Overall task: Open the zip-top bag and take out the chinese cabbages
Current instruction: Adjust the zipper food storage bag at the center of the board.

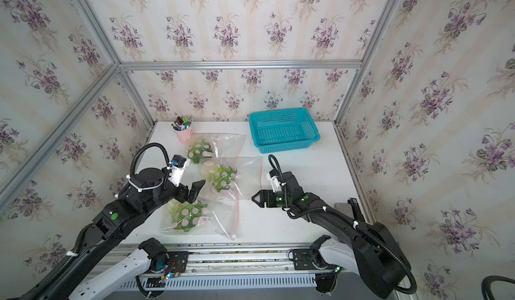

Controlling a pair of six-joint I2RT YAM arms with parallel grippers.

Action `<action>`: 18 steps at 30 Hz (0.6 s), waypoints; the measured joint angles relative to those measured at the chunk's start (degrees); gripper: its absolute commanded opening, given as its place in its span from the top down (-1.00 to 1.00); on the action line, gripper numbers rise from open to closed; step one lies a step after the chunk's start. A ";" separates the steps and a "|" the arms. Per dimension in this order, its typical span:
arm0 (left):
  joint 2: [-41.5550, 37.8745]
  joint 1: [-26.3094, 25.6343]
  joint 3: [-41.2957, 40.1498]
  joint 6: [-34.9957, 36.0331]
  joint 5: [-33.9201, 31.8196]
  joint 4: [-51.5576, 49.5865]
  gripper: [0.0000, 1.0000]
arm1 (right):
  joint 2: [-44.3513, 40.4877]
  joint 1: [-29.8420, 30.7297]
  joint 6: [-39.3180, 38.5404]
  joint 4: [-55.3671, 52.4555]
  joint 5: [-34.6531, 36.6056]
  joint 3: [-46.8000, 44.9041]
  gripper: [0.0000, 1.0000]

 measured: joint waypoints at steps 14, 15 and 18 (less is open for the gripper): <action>5.68 -1.18 2.01 -8.13 4.00 -6.99 -0.99 | 6.05 16.15 20.68 10.82 -0.15 -6.08 -0.65; 5.33 -1.36 1.99 -8.50 4.07 -7.21 -0.99 | 6.51 16.35 21.70 12.44 -0.24 -6.43 -0.62; 3.89 -1.49 1.60 -9.27 4.31 -7.56 -0.99 | 9.14 16.46 23.80 17.20 -0.74 -6.82 -0.50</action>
